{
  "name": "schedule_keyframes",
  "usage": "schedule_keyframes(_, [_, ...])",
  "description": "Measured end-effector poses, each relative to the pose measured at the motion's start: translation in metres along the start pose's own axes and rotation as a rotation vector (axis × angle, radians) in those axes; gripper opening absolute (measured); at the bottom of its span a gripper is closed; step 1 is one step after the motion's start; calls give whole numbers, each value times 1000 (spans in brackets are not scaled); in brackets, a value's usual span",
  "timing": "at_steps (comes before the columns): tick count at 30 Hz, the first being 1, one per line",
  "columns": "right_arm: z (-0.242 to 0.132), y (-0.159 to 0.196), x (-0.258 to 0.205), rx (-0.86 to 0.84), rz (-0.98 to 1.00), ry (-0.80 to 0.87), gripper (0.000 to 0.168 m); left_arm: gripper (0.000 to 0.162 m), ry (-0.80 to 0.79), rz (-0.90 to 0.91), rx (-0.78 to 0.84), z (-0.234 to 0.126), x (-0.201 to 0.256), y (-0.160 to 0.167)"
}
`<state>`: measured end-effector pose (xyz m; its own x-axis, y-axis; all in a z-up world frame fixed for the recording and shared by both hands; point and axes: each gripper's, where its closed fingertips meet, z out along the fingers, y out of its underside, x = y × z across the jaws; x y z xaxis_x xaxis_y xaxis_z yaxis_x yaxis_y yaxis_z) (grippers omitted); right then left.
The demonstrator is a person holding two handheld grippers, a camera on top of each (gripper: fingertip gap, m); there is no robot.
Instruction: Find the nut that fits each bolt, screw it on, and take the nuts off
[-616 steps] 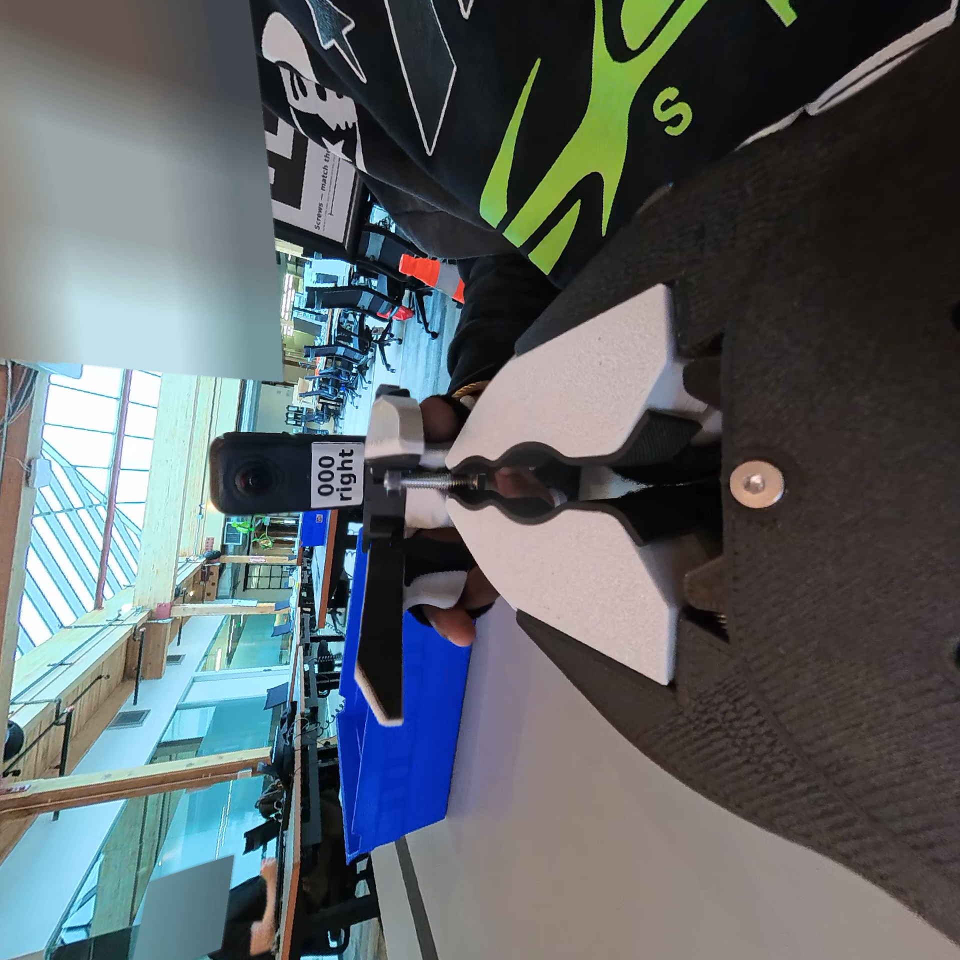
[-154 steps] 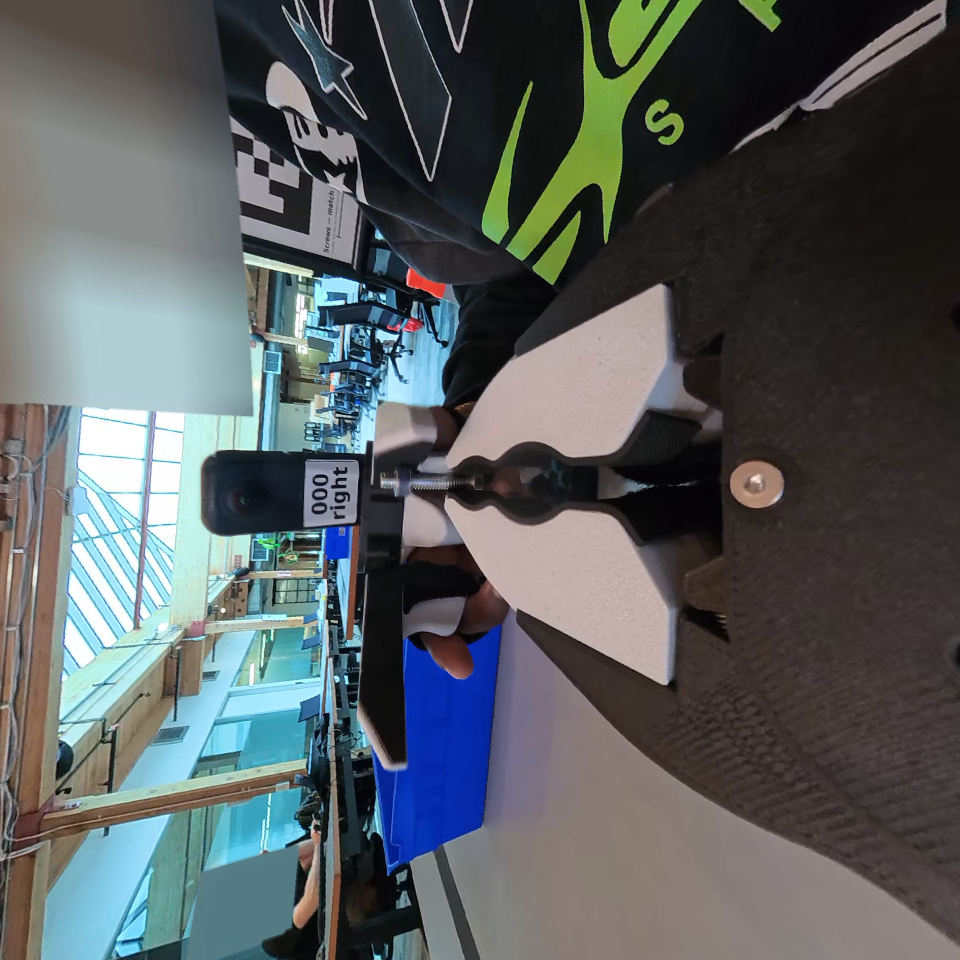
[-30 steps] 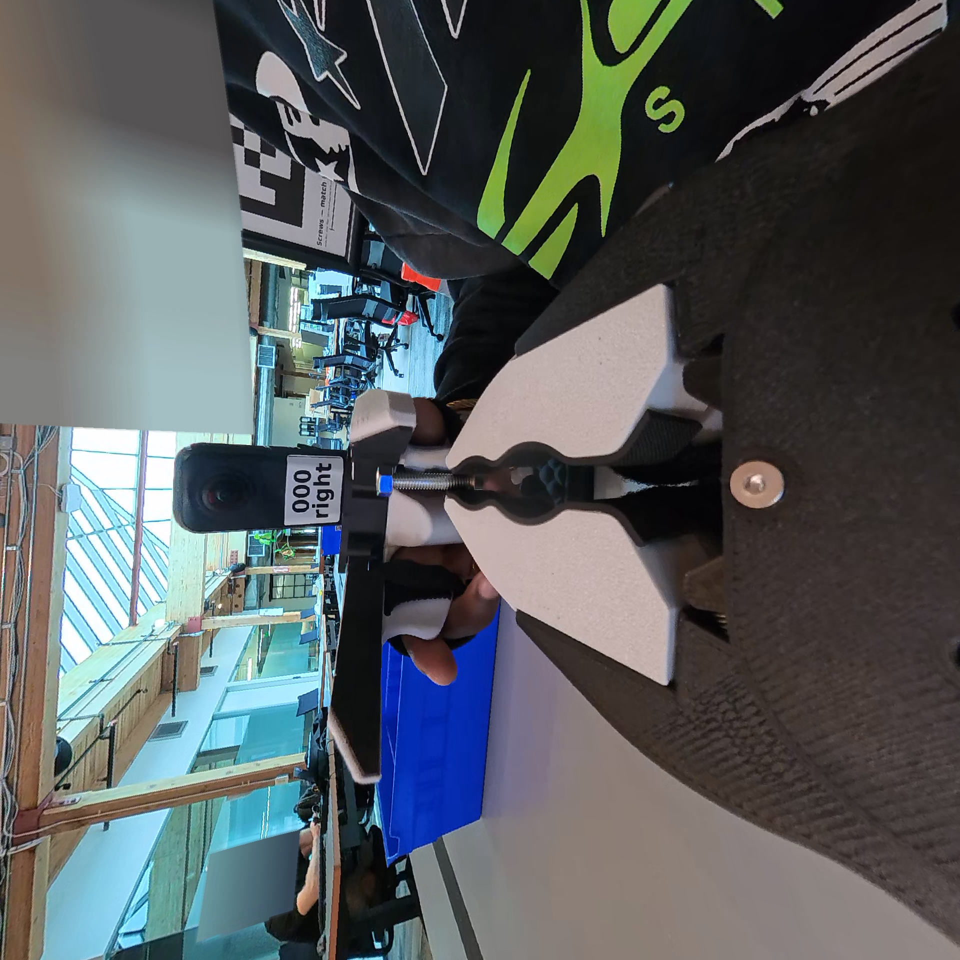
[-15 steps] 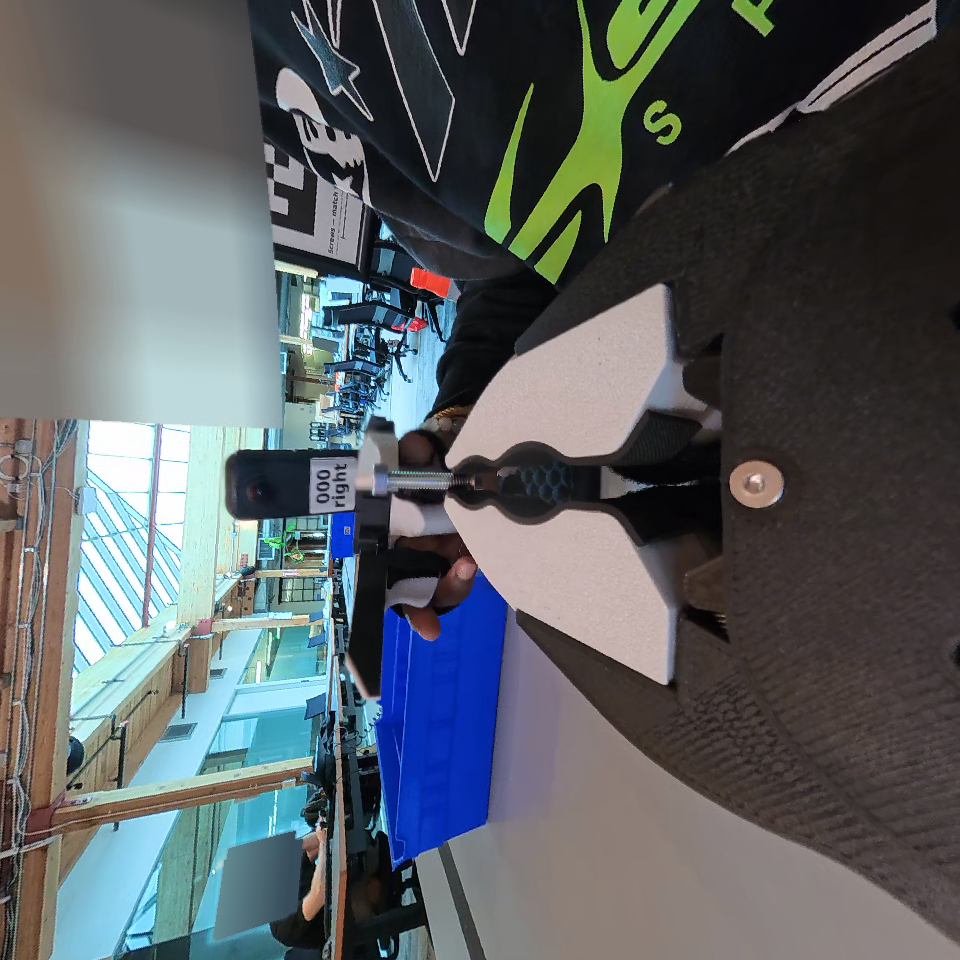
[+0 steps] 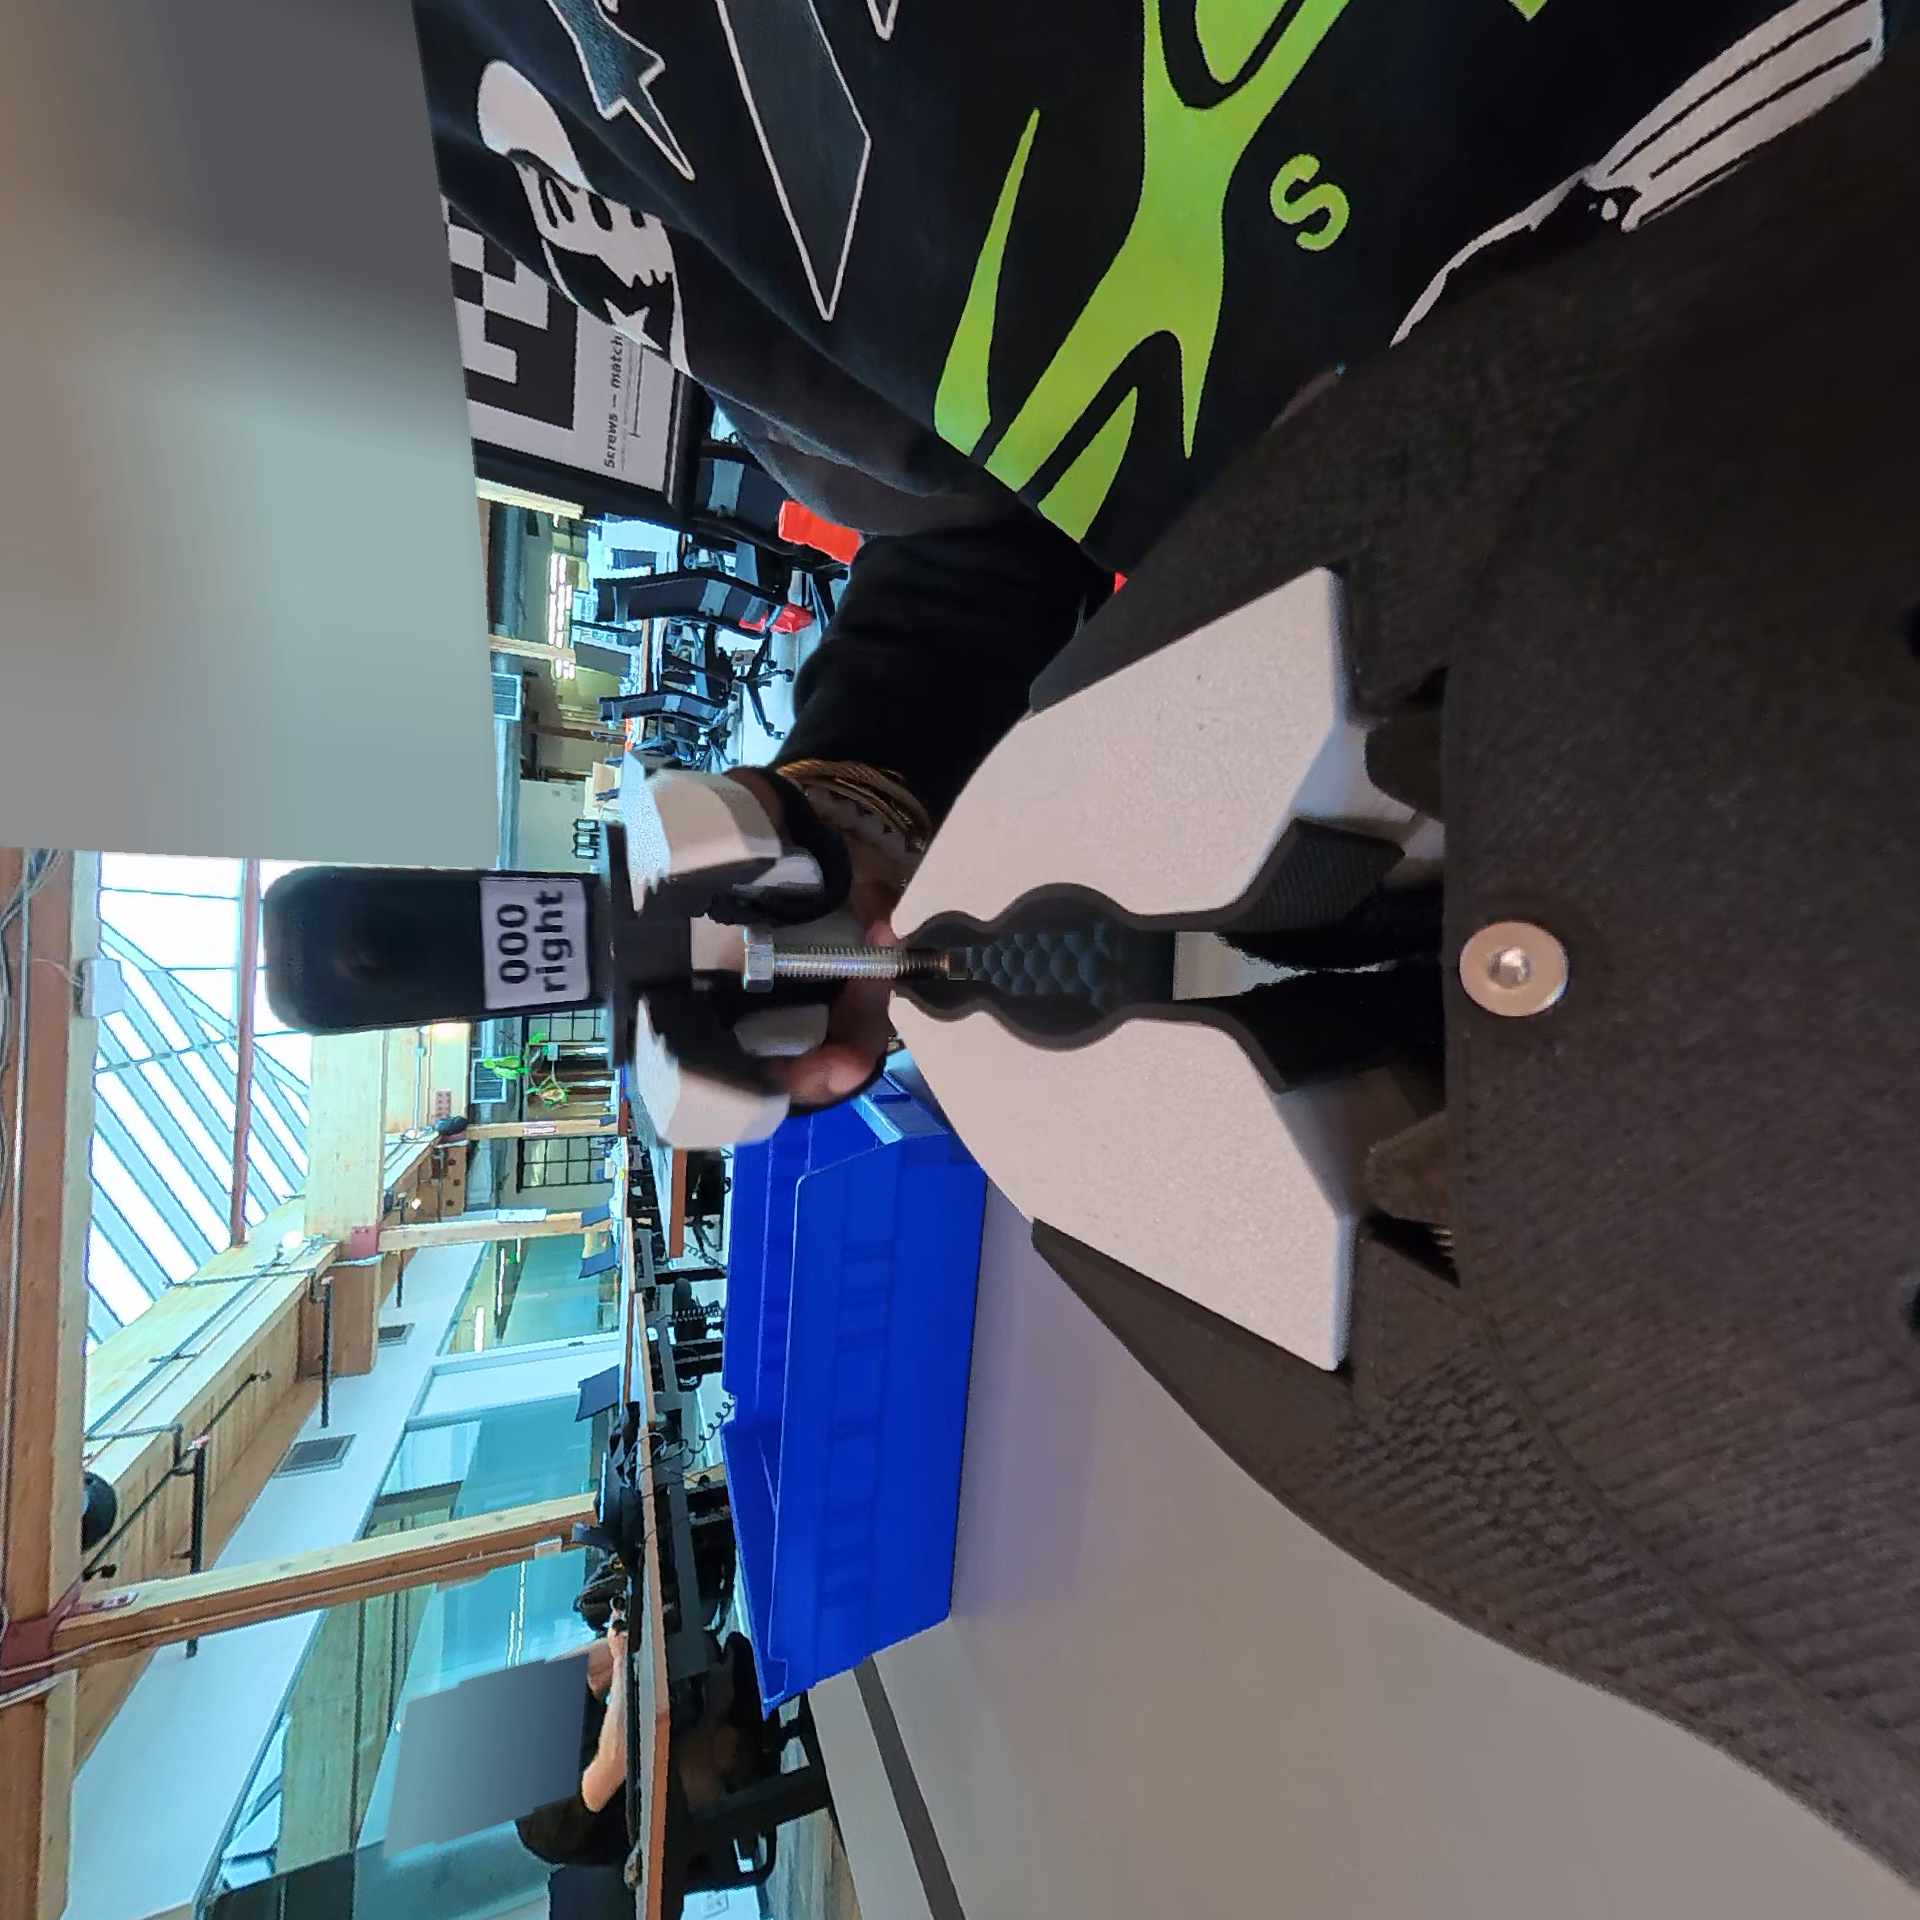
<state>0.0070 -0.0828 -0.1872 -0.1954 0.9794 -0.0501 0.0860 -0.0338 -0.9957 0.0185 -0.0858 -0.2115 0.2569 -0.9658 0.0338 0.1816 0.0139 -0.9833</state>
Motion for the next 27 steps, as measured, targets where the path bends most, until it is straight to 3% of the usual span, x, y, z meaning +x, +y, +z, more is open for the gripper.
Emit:
schedule_keyframes(7, [3,-2,-4,-5,-17,-18,12,5,2,5,-7,0,1,1])
schedule_keyframes(17, [-13,-20,-1,63,-157,50,11,5,29,-33,-16,0,2,3])
schedule_keyframes(21, [-61,-37,43,42,-165,335,12,5,9,-35,8,-2,-1,-1])
schedule_keyframes(27, [-192,-26,131,-126,-23,919,12,5,-17,-39,36,-4,-5,-5])
